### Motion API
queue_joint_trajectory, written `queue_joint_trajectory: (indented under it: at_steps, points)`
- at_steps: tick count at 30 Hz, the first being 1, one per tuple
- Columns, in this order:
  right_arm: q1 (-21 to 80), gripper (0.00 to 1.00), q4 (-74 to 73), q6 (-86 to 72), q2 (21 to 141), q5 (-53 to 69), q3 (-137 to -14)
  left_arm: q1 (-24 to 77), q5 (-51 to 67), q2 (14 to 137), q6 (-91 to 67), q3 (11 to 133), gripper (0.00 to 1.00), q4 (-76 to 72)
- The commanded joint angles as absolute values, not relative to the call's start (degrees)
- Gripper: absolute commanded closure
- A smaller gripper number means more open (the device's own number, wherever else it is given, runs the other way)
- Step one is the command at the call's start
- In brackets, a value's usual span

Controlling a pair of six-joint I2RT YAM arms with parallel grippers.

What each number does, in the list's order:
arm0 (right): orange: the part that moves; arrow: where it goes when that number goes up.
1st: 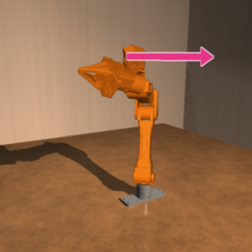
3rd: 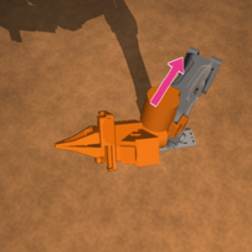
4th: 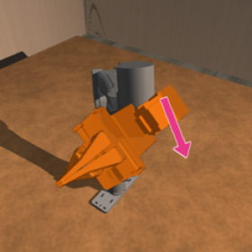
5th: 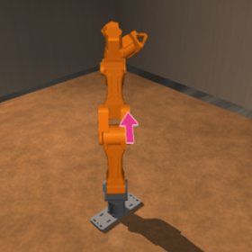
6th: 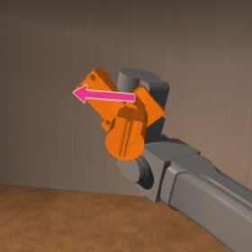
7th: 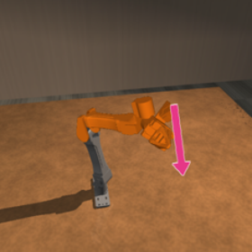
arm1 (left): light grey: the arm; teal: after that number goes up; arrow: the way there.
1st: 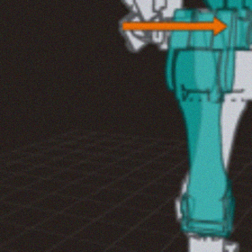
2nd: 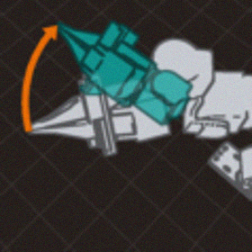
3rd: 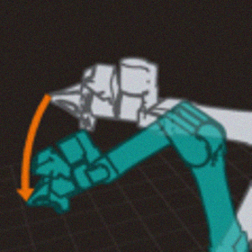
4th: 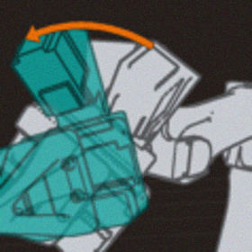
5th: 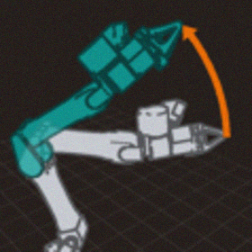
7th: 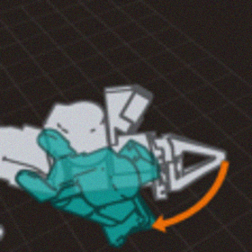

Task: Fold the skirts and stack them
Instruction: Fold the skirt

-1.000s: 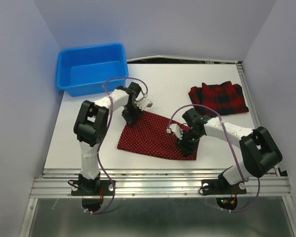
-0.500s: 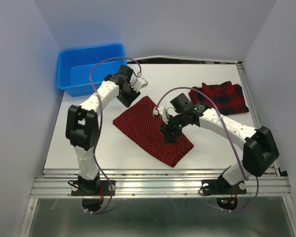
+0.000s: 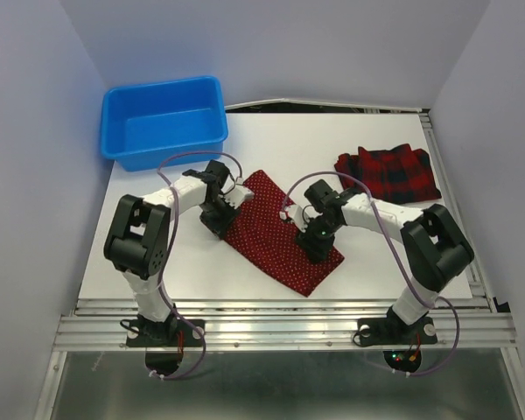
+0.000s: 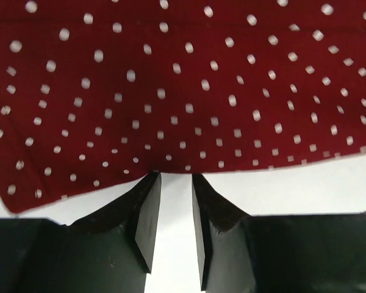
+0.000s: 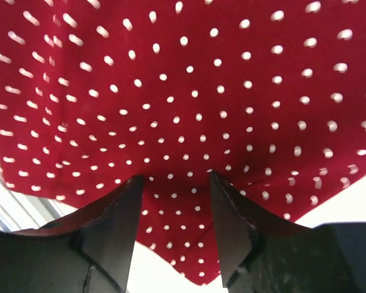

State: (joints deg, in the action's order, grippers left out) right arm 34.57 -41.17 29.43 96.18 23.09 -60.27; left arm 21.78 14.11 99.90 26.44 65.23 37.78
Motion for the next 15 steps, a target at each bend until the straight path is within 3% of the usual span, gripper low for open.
queue_joint_trajectory:
  at_steps: [1, 10, 15]
  points:
    - [34.7, 0.47, -39.3, 31.2, 98.1, 22.2, -57.1, 21.9, 16.2, 103.7, 24.4, 68.1, 0.63, 33.8]
    - [36.4, 0.47, -40.2, 25.4, 102.3, 35.7, -58.3, 21.2, 12.2, 123.1, 25.0, 89.0, 0.68, 35.3]
    - [37.2, 0.42, -38.6, 19.3, 102.9, 43.7, -63.4, 20.5, 12.3, 122.3, 25.0, 96.1, 0.67, 37.3]
